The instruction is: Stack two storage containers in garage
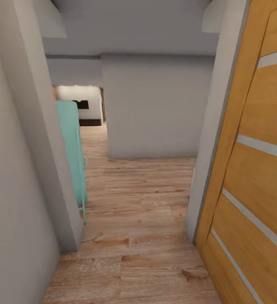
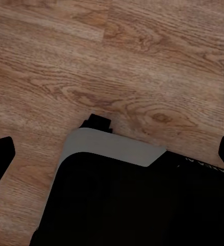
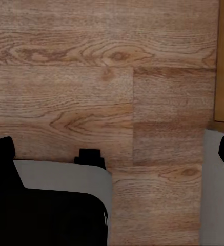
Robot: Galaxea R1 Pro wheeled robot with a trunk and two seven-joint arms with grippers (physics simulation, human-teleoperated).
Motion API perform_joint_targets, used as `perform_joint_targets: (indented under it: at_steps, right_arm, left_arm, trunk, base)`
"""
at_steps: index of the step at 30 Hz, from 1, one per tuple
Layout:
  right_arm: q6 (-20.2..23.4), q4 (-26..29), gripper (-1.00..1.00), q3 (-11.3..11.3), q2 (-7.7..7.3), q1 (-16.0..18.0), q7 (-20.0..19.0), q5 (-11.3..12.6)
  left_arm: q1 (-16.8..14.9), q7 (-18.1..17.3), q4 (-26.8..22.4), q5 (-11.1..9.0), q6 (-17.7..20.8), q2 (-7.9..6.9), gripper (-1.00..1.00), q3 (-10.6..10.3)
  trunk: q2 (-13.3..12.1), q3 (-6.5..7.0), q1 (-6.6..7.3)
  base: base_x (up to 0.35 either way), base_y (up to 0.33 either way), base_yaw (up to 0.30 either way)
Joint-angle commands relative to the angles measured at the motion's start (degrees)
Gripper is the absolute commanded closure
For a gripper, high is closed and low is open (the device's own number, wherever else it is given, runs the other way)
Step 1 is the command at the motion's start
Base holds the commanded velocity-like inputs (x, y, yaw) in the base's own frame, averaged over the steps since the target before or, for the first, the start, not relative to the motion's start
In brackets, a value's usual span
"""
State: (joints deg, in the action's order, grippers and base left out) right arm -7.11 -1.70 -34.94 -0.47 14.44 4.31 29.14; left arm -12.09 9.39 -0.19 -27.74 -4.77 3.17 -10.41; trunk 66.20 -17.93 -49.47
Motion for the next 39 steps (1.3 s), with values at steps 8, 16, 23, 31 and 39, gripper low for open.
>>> perform_joint_targets:
  at_steps: [8,16,23,31,39]
  right_arm:
    - [-0.3,-0.1,-1.0,-0.5,0.03,0.1,0.0,0.5]
    - [-0.3,-0.1,-1.0,-0.5,0.03,0.1,0.0,0.5]
    - [-0.3,-0.1,-1.0,-0.6,0.03,0.1,0.0,0.5]
    - [-0.3,-0.1,-1.0,-0.6,0.03,0.1,-0.1,0.5]
    - [-0.3,-0.1,-1.0,-0.6,0.03,0.1,-0.4,0.5]
  left_arm:
    - [0.0,0.2,0.0,-0.5,-0.2,-0.01,-1.0,-0.5]
    - [0.0,0.2,0.0,-0.5,-0.2,-0.01,-1.0,-0.5]
    - [0.0,0.2,0.0,-0.5,-0.2,0.03,-1.0,-0.5]
    - [0.0,0.2,0.0,-0.5,-0.2,0.08,-1.0,-0.5]
    - [0.0,0.2,0.0,-0.5,-0.2,0.08,-1.0,-0.5]
  trunk:
    - [0.0,-0.07,-0.04]
    - [0.0,-0.07,-0.04]
    - [0.0,-0.07,-0.04]
    - [0.0,-0.07,-0.04]
    - [0.0,-0.07,-0.04]
  base:
    - [0.322,0.0,0.0]
    - [0.322,0.0,0.0]
    - [0.322,0.0,0.0]
    - [0.322,0.0,0.0]
    - [0.322,0.0,0.0]
